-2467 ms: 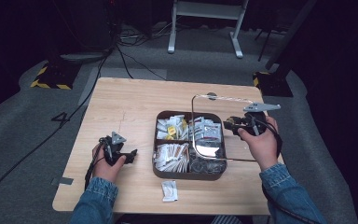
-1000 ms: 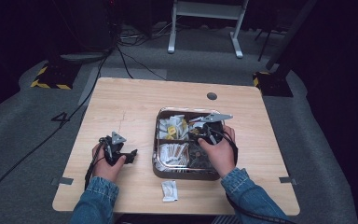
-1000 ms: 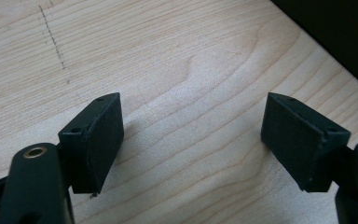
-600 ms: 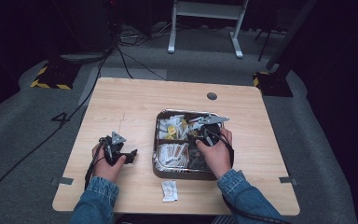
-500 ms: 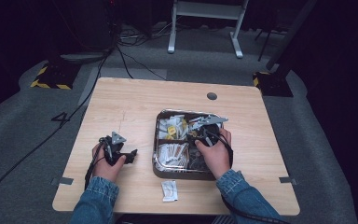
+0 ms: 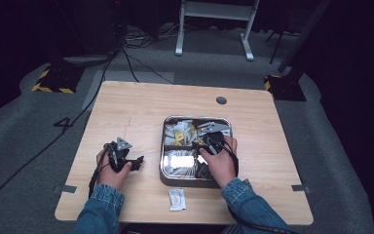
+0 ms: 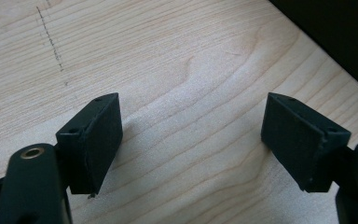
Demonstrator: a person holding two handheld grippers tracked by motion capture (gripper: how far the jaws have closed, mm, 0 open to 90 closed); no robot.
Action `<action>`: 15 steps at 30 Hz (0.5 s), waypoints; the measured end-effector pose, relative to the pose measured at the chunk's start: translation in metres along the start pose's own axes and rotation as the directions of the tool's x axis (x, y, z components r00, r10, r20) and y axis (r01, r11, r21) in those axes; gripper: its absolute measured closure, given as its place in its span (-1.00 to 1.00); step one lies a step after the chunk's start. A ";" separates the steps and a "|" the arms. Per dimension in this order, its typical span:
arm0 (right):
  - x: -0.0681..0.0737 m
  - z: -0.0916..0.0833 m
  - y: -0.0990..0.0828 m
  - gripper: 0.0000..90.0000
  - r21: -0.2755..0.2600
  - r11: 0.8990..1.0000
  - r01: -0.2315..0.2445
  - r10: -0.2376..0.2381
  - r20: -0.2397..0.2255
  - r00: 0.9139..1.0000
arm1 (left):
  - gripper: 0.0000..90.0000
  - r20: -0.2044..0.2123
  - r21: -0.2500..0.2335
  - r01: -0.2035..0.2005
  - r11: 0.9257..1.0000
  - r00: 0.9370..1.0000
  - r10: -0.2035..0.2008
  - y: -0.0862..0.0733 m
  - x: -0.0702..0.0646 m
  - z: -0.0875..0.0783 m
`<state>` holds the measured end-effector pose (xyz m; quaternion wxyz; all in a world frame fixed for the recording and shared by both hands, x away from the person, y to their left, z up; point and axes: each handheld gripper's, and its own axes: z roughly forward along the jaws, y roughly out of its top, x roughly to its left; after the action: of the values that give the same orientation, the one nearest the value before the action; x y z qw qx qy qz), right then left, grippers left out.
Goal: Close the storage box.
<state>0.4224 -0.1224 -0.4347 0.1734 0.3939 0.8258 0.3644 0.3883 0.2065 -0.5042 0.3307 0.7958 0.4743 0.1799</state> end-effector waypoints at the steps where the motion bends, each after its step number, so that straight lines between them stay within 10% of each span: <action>1: 0.001 0.000 0.000 0.31 -0.005 1.000 0.003 -0.003 0.002 1.000 | -0.53 0.000 0.000 0.000 1.000 1.000 0.000 0.000 0.000 0.000; 15: 0.002 0.002 -0.004 0.30 -0.014 1.000 0.008 -0.008 -0.004 1.000 | -0.53 0.003 0.003 -0.001 1.000 1.000 0.001 0.000 0.000 0.000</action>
<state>0.4205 -0.1221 -0.4388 0.1756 0.3887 0.8252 0.3702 0.3885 0.2066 -0.5039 0.3300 0.7969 0.4737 0.1780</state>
